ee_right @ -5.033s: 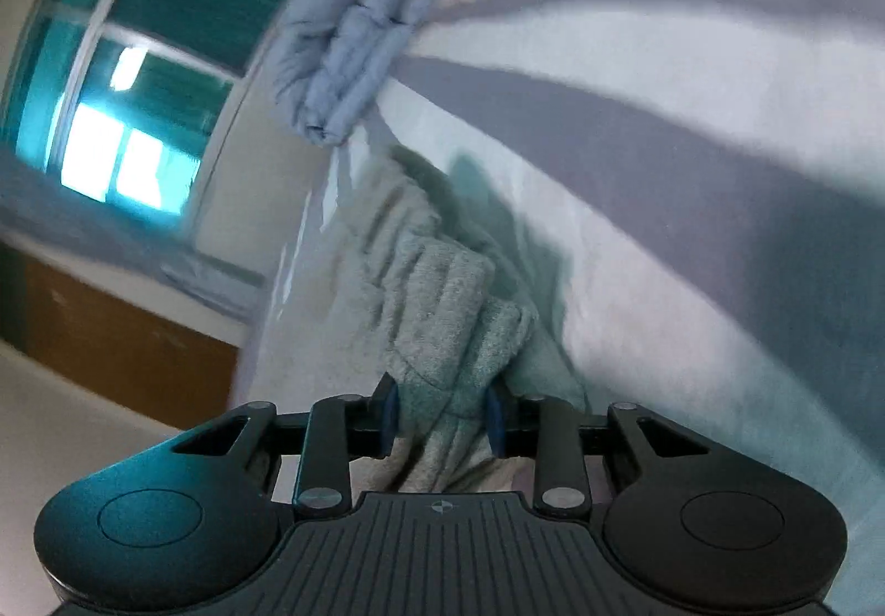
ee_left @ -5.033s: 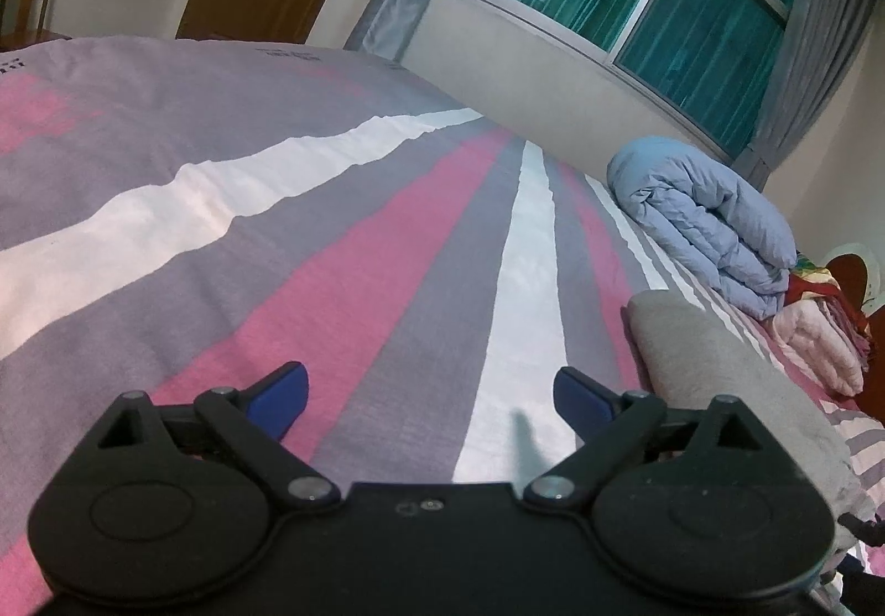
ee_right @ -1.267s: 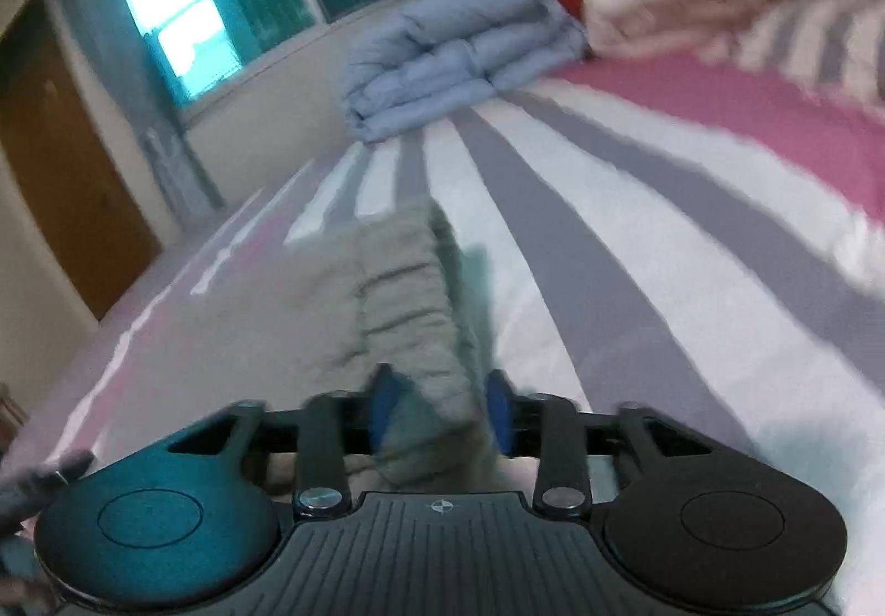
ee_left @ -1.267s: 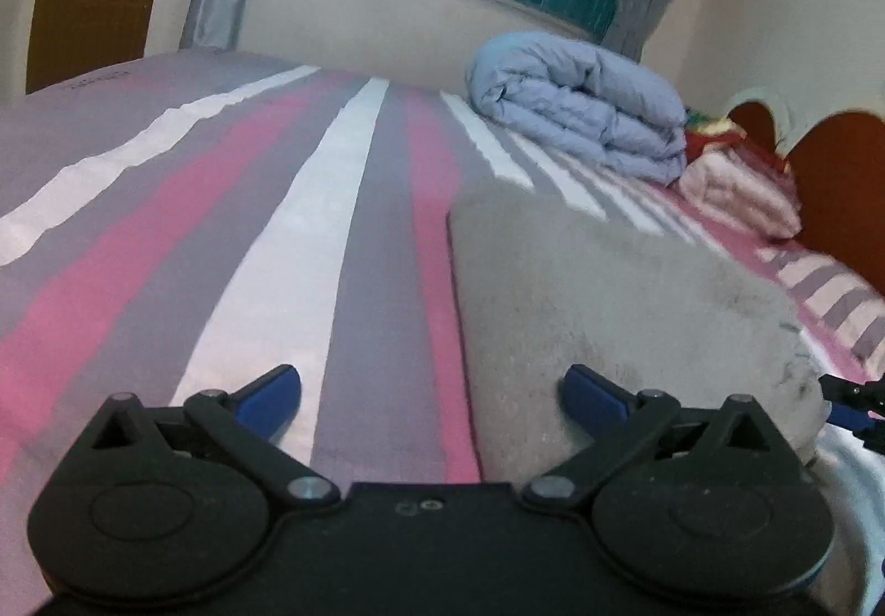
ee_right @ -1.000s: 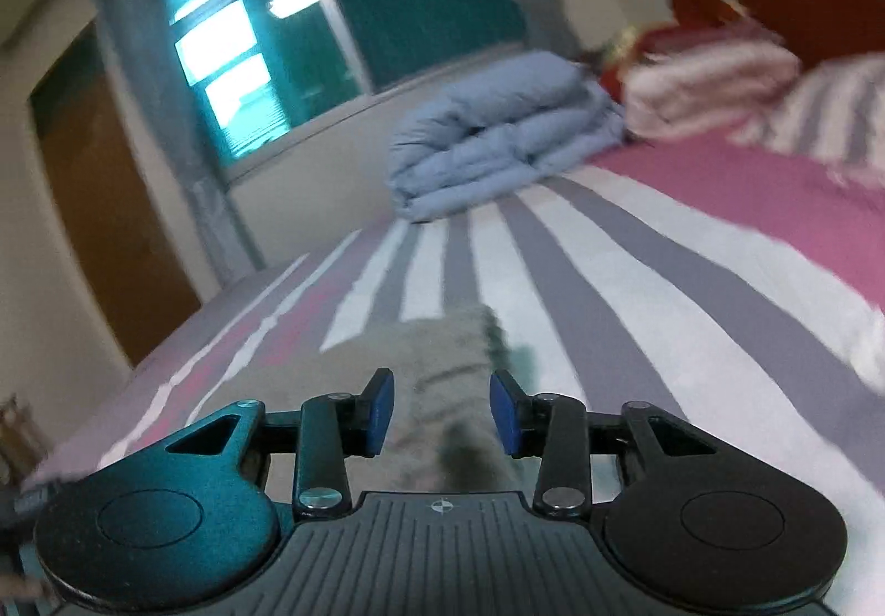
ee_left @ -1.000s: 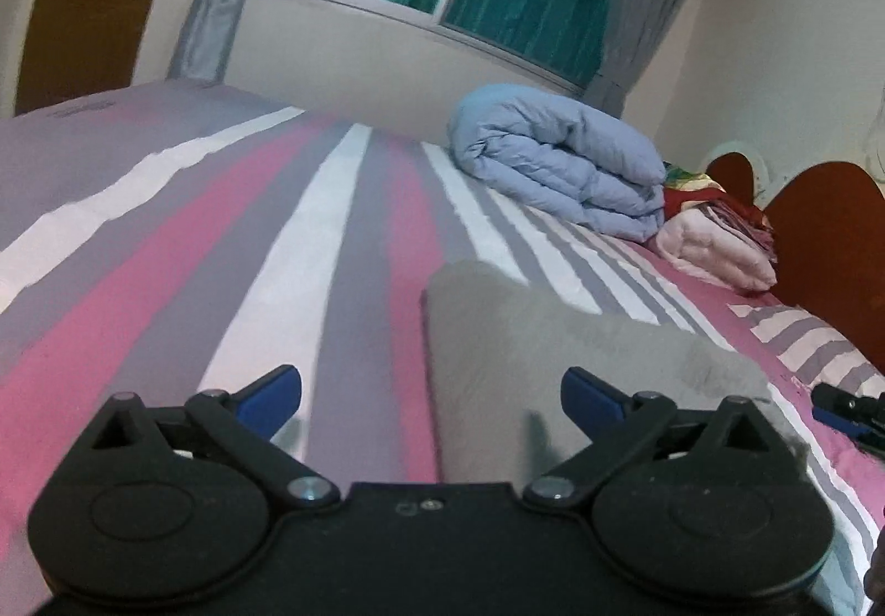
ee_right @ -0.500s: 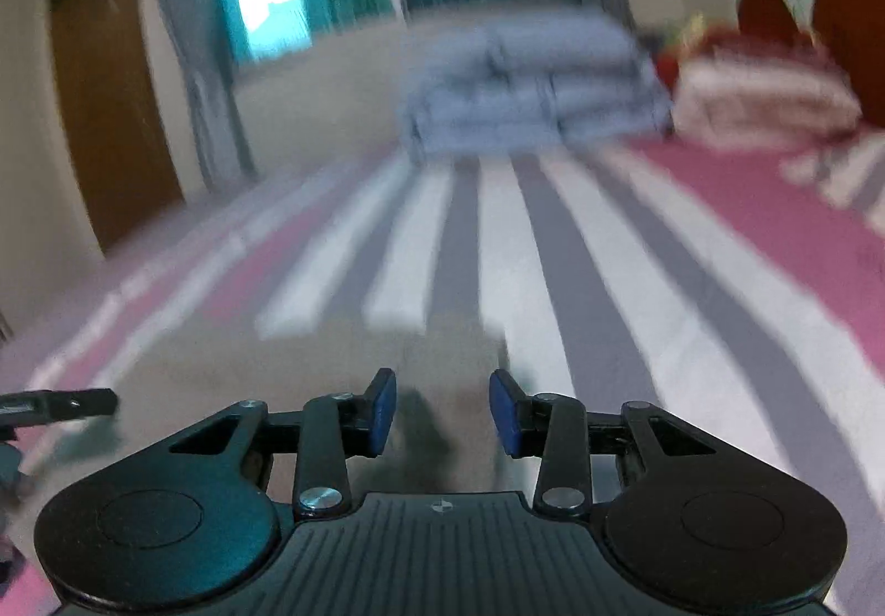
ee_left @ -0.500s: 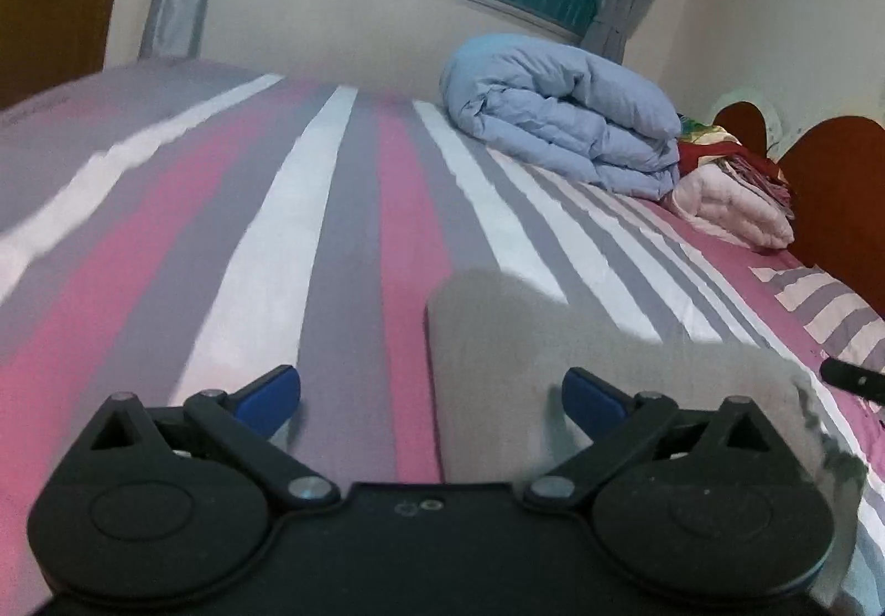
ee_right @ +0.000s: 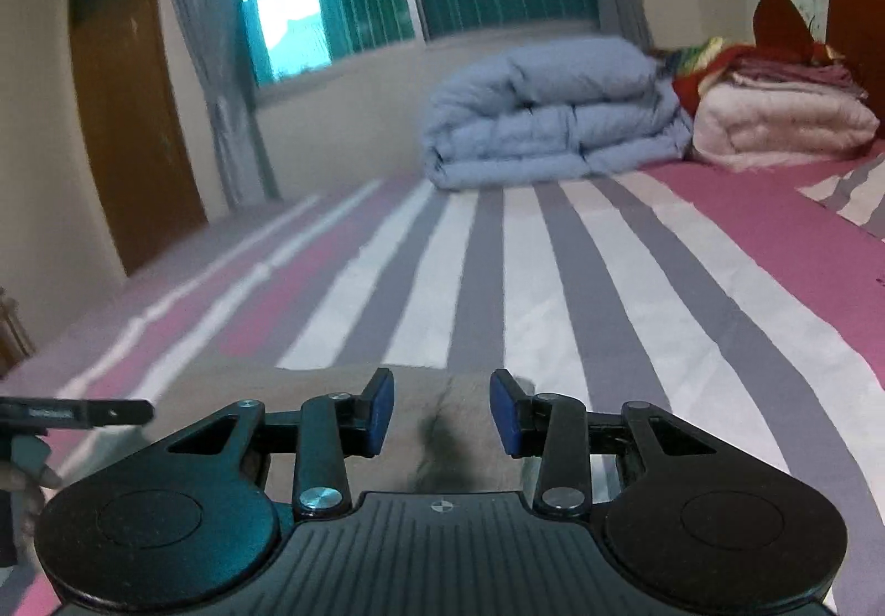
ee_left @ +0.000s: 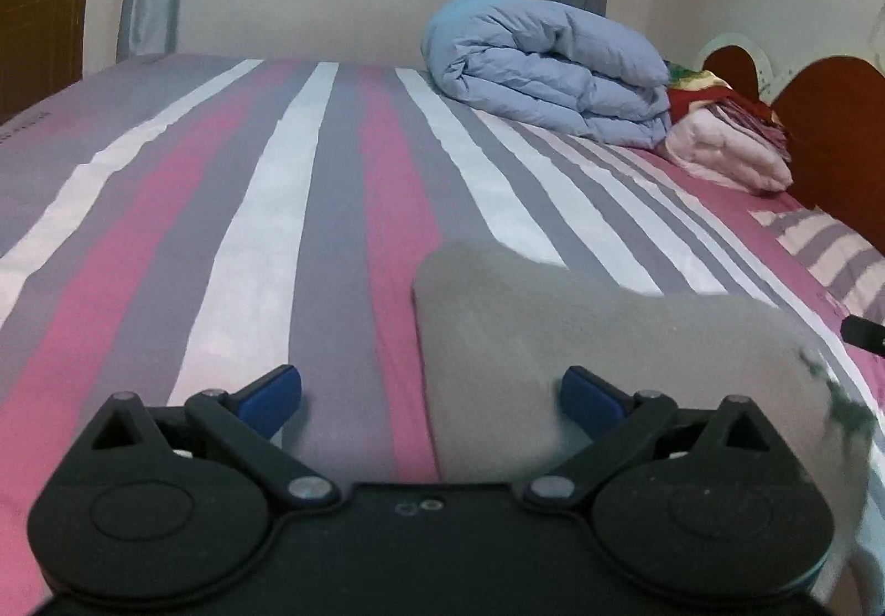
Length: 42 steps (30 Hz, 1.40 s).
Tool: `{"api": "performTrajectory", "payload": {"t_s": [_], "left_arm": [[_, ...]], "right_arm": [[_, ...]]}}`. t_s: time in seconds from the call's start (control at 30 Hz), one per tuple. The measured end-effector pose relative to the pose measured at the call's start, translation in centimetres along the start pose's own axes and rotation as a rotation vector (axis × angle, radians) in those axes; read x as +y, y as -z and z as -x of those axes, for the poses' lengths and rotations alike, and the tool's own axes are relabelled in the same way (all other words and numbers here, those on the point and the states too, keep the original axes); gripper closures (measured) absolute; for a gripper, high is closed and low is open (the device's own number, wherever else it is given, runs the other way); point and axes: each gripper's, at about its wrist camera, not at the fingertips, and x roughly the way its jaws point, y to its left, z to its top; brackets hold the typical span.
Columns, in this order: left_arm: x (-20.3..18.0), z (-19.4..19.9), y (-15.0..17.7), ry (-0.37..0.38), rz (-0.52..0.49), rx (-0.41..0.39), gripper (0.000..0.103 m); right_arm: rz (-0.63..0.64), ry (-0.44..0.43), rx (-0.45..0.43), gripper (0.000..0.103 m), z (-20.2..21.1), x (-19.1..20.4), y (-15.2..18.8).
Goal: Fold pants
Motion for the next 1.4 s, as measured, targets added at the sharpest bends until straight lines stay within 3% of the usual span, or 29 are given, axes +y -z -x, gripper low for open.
{"api": "performTrajectory", "payload": {"t_s": [0.17, 0.27, 0.3, 0.43, 0.57, 0.6, 0.67, 0.7, 0.77, 0.83, 0.9, 1.27, 1.33, 1.4], "left_arm": [[-1.9, 1.8, 1.6, 0.006, -0.027, 0.005, 0.008], [-2.3, 2.1, 2.5, 0.02, -0.028, 0.038, 0.008], [-2.4, 2.5, 2.7, 0.015, -0.03, 0.036, 0.008], [-2.9, 4.0, 2.9, 0.011, -0.051, 0.024, 0.008], [-3.2, 4.9, 4.0, 0.011, -0.053, 0.022, 0.007], [-3.0, 4.9, 4.6, 0.008, -0.046, 0.029, 0.007], [-2.5, 4.7, 5.6, 0.016, -0.007, 0.04, 0.007], [-2.2, 5.0, 5.9, 0.024, 0.023, 0.034, 0.007], [-1.5, 6.6, 6.3, 0.067, 0.076, -0.02, 0.006], [-1.2, 7.6, 6.7, 0.071, 0.088, -0.062, 0.006], [-1.0, 8.0, 6.7, 0.057, 0.085, -0.071, 0.006], [0.5, 7.6, 7.2, 0.047, 0.156, -0.079, 0.006], [0.8, 7.5, 7.2, 0.046, 0.176, -0.077, 0.006], [0.9, 7.5, 7.3, 0.042, 0.174, -0.074, 0.006]], "right_arm": [[0.006, -0.011, 0.002, 0.064, 3.5, 0.9, 1.4], [0.044, 0.072, 0.142, 0.064, 3.1, 2.0, 4.1], [0.034, 0.074, 0.143, 0.064, 3.2, 2.0, 4.3], [-0.066, 0.025, 0.041, 0.064, 6.0, 1.6, 3.0], [-0.084, 0.012, -0.039, 0.064, 8.1, 1.8, 3.2], [-0.077, 0.018, -0.019, 0.064, 7.9, 1.9, 3.3], [-0.067, 0.056, 0.141, 0.063, 5.7, 2.0, 4.3], [-0.088, 0.053, 0.166, 0.061, 5.3, 1.7, 4.8], [-0.227, -0.012, 0.125, 0.061, 6.3, 0.3, 4.4], [-0.35, -0.057, 0.041, 0.061, 7.8, -1.3, 4.0], [-0.463, -0.106, 0.019, 0.061, 8.6, -2.9, 4.1], [-0.865, -0.274, 0.161, 0.06, 4.4, -7.2, 5.4], [-0.906, -0.29, 0.152, 0.049, 3.4, -7.8, 5.7], [-0.931, -0.305, 0.148, 0.047, 2.7, -8.1, 5.8]]}}
